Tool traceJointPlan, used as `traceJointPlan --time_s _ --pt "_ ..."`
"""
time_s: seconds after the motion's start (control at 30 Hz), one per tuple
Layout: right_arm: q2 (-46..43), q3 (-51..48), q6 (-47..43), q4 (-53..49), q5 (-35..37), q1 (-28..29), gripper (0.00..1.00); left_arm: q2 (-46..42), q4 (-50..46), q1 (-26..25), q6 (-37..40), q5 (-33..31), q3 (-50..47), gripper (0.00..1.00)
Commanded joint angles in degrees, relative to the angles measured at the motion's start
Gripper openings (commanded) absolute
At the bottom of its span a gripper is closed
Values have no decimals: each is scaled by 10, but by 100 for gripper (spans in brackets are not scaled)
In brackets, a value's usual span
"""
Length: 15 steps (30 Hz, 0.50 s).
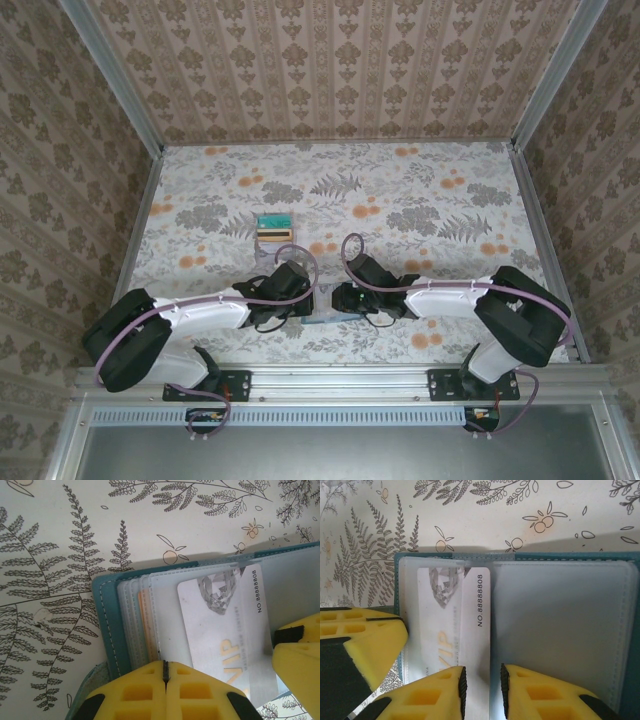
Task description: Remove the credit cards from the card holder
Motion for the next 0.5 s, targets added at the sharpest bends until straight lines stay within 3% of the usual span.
traceJointPlan --time_s 0.0,0.33,0.47 --pt "18 7 -7 9 -7 -3 28 14 -42 1 -2 -6 1 0" --pt "27 4 -5 30 -22 -2 23 14 -39 -1 -4 -6 0 0" --pt "24 -1 -1 31 -20 -3 10 11 -40 -2 -6 -7 -1 0"
